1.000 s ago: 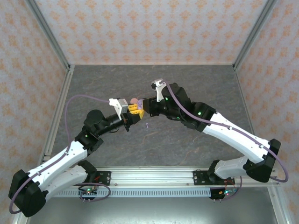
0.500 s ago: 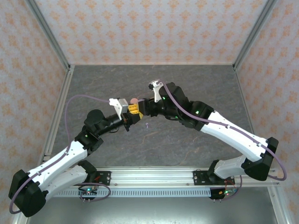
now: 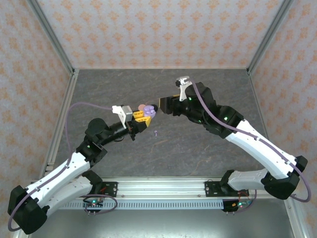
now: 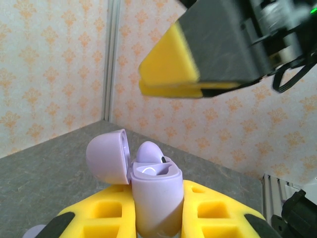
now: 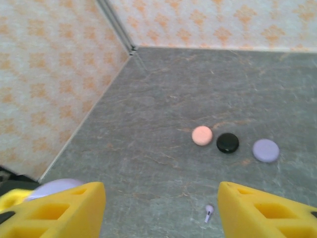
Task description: Insert the wireless bluetooth earbuds into the charging case
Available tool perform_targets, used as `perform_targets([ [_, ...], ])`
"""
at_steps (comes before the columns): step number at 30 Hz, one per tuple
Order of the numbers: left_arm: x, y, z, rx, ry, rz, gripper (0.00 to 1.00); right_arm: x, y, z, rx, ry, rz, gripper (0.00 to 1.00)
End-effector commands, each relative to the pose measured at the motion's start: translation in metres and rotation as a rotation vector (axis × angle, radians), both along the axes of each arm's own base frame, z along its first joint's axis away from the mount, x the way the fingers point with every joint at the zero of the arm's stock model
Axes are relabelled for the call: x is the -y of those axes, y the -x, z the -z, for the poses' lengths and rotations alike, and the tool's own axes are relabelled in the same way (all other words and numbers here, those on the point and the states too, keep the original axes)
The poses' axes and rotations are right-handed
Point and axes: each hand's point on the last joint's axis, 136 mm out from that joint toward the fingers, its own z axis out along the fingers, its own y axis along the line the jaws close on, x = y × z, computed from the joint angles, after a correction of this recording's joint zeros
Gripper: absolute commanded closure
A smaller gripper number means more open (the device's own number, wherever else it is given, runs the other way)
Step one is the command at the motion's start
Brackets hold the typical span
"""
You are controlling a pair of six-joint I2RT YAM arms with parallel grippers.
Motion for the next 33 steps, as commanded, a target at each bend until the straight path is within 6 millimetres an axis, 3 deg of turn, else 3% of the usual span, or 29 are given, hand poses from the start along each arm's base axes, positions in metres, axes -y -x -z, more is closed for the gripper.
perform_targets([
  [1,-0.001,0.011,-0.003,0.047,-0.006,0.024,1.0,0.01,-0.007,0.046,-0.121,0.065,0.065,0.39],
  [8,-0.007,0.025,-0.012,0.087,0.003,0.036,1.0,0.004,-0.023,0.13,-0.313,0.228,0.109,0.4],
  [15,-0.011,0.035,-0.021,0.108,0.009,0.051,1.0,-0.024,-0.033,0.216,-0.495,0.335,0.073,0.43],
  [21,-0.016,0.044,-0.029,0.132,0.016,0.057,1.0,-0.038,-0.036,0.27,-0.602,0.415,0.068,0.47],
  [26,-0.018,0.046,-0.029,0.138,0.009,0.049,1.0,-0.046,-0.034,0.301,-0.641,0.512,0.071,0.51],
  [33,-0.017,0.044,-0.027,0.133,0.002,0.047,1.0,-0.056,-0.038,0.319,-0.637,0.592,0.074,0.53],
])
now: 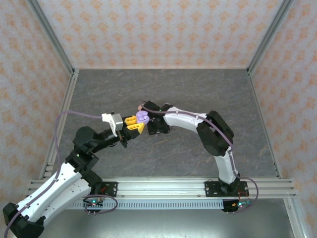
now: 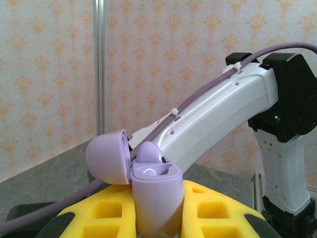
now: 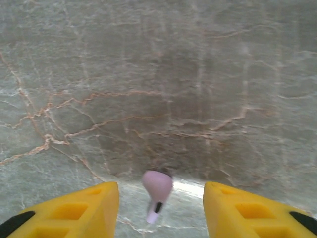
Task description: Insert the wireless bluetooth earbuds into the charging case
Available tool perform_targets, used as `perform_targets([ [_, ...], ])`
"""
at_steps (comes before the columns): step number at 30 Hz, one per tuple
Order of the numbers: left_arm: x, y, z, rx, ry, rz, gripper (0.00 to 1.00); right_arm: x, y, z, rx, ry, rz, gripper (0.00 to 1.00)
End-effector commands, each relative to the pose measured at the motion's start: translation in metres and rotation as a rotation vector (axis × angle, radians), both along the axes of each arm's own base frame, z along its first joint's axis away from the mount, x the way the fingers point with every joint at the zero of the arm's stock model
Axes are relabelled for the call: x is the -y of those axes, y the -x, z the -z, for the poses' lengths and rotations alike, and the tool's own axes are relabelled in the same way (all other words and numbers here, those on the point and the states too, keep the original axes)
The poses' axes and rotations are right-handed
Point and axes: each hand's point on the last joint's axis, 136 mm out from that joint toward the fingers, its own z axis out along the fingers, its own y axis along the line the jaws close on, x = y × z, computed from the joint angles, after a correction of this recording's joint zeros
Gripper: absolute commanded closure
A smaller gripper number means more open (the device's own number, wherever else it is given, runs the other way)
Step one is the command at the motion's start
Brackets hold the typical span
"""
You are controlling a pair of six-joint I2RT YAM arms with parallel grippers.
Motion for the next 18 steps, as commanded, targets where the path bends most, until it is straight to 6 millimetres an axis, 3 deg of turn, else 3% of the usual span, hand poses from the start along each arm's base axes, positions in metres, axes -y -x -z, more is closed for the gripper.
perform_targets([
  [1,0.001,0.005,-0.006,0.034,-0.004,0.015,1.0,0.008,-0.006,0.002,0.017,0.081,0.01,0.54],
  [11,0.001,0.003,-0.006,0.034,-0.008,0.007,1.0,0.003,-0.007,0.013,-0.003,0.104,-0.006,0.65],
  [18,0.001,0.0,-0.002,0.025,-0.02,-0.007,1.0,0.004,0.004,0.016,-0.042,0.097,-0.007,0.7],
])
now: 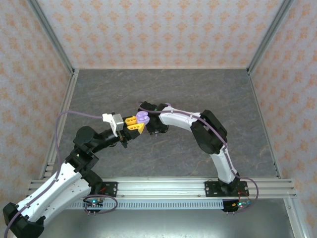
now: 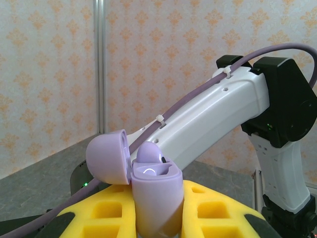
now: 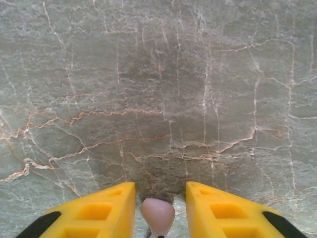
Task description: Insert the wireless bluetooth earbuds into the charging case
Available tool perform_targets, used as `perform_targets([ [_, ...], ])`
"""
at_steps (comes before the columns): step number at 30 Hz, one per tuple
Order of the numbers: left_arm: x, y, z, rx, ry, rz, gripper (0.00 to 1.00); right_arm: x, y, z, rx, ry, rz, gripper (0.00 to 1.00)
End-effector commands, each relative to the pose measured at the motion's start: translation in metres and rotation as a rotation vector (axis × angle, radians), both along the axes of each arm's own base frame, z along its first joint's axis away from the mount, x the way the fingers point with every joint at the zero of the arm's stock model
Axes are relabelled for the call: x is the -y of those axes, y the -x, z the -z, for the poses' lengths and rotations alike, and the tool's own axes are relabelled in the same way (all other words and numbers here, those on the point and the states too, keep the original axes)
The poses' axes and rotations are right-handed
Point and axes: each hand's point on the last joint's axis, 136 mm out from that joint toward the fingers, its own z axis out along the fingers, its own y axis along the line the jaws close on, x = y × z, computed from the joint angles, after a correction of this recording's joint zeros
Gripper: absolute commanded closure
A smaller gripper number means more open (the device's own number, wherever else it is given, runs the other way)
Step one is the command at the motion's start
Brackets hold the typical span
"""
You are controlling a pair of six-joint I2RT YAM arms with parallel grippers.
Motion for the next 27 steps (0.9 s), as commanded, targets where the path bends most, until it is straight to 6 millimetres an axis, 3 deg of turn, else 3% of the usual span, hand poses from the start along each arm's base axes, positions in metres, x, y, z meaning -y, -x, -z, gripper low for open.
perform_targets([
  [1,0.0,0.001,-0.006,0.032,-0.007,-0.003,1.0,0.005,0.011,0.005,-0.042,0.03,0.0,0.7],
  [11,0.0,0.0,-0.005,0.028,-0.007,-0.007,1.0,0.002,0.018,0.007,-0.06,0.015,0.001,0.75],
  [17,0.0,-0.001,-0.003,0.025,-0.011,-0.01,1.0,0.003,0.016,-0.004,-0.036,0.007,-0.004,0.77],
  [21,0.001,-0.001,-0.002,0.022,-0.012,-0.009,1.0,0.002,0.01,-0.026,0.029,-0.029,-0.021,0.77],
  [27,0.003,-0.004,0.002,0.015,-0.014,-0.006,1.0,0.009,-0.001,-0.084,0.178,-0.12,-0.03,0.77],
])
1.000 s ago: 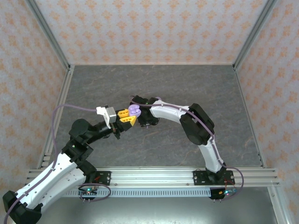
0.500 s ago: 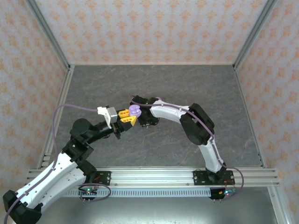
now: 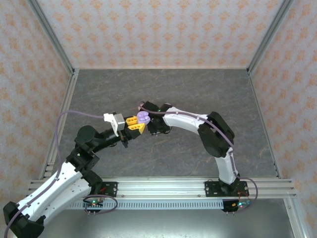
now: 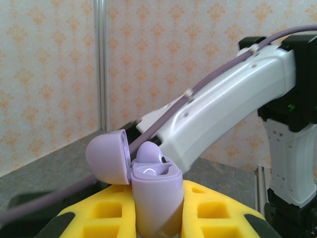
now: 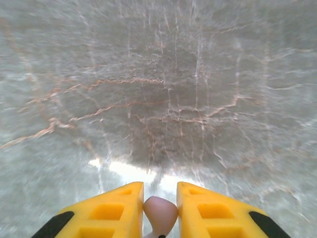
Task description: Insert the wireless bluetooth earbuds into the charging case
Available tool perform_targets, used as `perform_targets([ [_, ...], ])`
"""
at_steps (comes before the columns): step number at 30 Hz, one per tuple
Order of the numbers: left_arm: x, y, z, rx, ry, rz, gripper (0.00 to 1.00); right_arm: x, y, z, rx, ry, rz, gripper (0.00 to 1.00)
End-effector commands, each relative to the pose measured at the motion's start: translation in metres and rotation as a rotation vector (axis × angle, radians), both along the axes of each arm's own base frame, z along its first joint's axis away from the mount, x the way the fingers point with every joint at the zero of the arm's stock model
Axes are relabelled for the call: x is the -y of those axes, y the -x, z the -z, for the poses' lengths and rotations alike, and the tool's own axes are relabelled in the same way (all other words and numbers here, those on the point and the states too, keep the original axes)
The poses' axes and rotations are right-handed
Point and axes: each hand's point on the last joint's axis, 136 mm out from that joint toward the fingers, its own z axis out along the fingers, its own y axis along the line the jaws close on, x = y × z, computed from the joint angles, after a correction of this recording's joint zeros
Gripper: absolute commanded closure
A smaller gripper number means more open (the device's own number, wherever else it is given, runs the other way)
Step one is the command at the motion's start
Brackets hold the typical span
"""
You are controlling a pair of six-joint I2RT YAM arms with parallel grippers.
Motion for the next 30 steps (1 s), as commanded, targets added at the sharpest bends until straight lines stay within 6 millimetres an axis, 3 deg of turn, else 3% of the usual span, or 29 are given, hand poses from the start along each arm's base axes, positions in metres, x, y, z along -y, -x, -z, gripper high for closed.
perform_targets([
  [1,0.002,-0.001,-0.003,0.019,0.005,-0.001,1.0,0.004,-0.012,-0.06,0.152,-0.09,-0.007,0.77],
  [13,0.014,-0.017,0.013,-0.034,-0.002,0.014,1.0,0.043,-0.004,-0.213,0.509,-0.353,-0.018,0.77],
  [16,0.018,-0.019,0.017,-0.047,-0.004,0.026,1.0,0.046,0.003,-0.246,0.581,-0.416,-0.065,0.77],
  [19,0.022,-0.022,0.02,-0.057,-0.006,0.036,1.0,0.035,0.019,-0.274,0.629,-0.519,-0.18,0.77],
  [26,0.027,-0.026,0.022,-0.071,0.007,0.051,1.0,0.022,0.052,-0.312,0.749,-0.683,-0.354,0.77],
  [30,0.028,-0.027,0.02,-0.069,0.009,0.055,1.0,0.013,0.064,-0.314,0.771,-0.7,-0.416,0.77],
])
